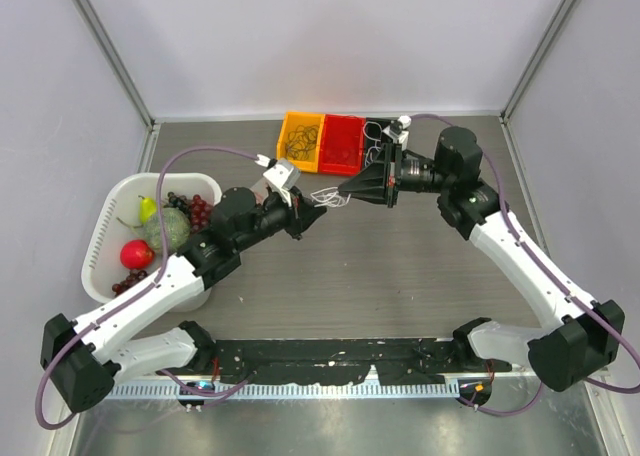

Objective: Untangle the cables

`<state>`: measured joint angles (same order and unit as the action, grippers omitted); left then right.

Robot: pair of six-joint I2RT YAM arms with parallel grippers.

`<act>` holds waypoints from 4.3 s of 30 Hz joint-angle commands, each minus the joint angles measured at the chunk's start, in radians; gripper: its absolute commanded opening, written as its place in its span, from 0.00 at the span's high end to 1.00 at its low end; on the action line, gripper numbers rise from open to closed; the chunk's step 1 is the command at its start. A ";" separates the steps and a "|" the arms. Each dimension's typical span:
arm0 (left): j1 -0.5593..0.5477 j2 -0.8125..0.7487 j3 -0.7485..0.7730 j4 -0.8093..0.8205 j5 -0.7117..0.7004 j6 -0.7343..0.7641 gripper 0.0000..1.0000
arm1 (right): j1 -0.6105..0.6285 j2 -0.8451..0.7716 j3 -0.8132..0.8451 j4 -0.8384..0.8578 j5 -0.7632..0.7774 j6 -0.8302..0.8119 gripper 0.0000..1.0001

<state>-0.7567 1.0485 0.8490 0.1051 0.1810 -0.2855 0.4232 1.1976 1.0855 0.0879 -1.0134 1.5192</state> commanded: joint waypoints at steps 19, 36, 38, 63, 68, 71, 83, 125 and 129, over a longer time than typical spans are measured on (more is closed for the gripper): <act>0.005 -0.340 0.067 -0.952 -0.564 -0.317 1.00 | -0.032 0.160 0.601 -1.176 1.094 -1.131 0.98; 0.005 -0.444 0.200 -0.928 -0.629 -0.277 1.00 | -0.035 0.102 0.332 -1.053 0.925 -1.140 0.99; 0.005 -0.395 0.180 -0.877 -0.543 -0.311 1.00 | -0.034 0.094 0.301 -1.019 0.828 -1.117 0.99; 0.005 0.028 0.243 -0.728 -0.172 -0.347 0.23 | -0.089 0.308 0.766 -0.886 0.888 -0.933 0.99; 0.005 0.022 0.307 -0.751 -0.153 -0.293 0.23 | -0.142 0.419 0.884 -0.838 0.947 -0.926 0.99; 0.003 0.025 0.364 -0.751 -0.106 -0.250 0.21 | -0.165 0.516 0.979 -0.818 0.931 -0.910 0.99; 0.003 0.068 0.614 -0.875 -0.218 0.126 0.11 | -0.213 0.800 1.265 -0.789 0.996 -0.918 0.99; 0.005 0.154 0.696 -0.943 -0.149 0.066 0.10 | -0.230 1.154 1.166 -0.867 0.881 -1.011 0.85; 0.005 0.150 0.697 -0.932 -0.172 0.071 0.09 | -0.228 1.108 1.185 -0.944 0.888 -1.002 0.70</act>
<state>-0.7559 1.2022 1.5070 -0.8360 0.0051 -0.2058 0.1944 2.3814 2.2005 -0.7803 -0.1390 0.5274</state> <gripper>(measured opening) 0.904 0.236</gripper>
